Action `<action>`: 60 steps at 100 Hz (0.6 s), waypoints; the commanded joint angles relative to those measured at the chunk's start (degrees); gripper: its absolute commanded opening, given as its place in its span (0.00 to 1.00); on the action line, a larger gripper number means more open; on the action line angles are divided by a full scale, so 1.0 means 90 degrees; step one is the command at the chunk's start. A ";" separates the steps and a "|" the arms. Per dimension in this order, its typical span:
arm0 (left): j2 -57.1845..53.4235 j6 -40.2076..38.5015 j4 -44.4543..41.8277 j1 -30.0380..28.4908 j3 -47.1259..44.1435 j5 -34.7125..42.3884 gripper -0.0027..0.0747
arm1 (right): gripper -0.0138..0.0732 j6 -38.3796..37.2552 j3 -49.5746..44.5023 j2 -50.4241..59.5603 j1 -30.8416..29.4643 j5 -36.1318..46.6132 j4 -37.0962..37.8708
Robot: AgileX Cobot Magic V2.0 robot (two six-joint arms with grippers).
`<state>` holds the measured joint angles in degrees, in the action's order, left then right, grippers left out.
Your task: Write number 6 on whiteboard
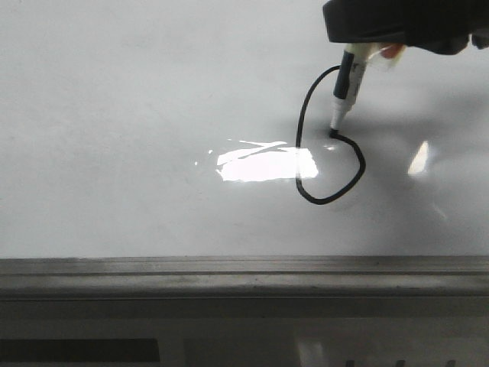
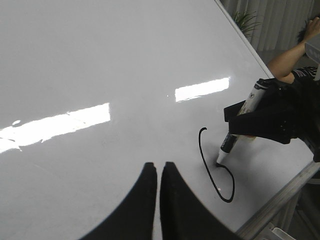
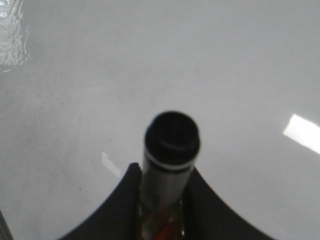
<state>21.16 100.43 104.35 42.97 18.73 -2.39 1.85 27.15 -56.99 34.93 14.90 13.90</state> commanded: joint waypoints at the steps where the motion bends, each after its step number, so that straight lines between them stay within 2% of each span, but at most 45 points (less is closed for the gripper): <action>1: 0.0039 -0.0041 0.0321 0.0045 0.0171 -0.0233 0.01 | 0.10 0.0175 0.0096 -0.0178 0.0086 0.0153 -0.0002; 25: 0.0039 -0.0041 0.0321 0.0045 0.0171 -0.0233 0.01 | 0.10 0.0175 0.0096 -0.0309 0.0318 -0.0054 -0.0055; 43: 0.0039 -0.0041 0.0321 0.0045 0.0171 -0.0258 0.01 | 0.10 0.0167 0.0168 0.0385 0.0671 0.0284 -0.0079; 50: 0.0039 -0.0041 0.0321 0.0045 0.0171 -0.0531 0.01 | 0.10 0.0026 0.0397 0.0776 0.0953 -0.0163 -0.0276; 60: 0.0140 -0.0041 0.0321 0.0045 0.0171 -0.0688 0.01 | 0.10 -0.0060 0.0931 0.1126 0.1302 -0.1656 -0.0498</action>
<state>21.16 100.43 104.35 42.97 18.73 -5.42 1.89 30.49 -49.64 44.50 5.29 11.36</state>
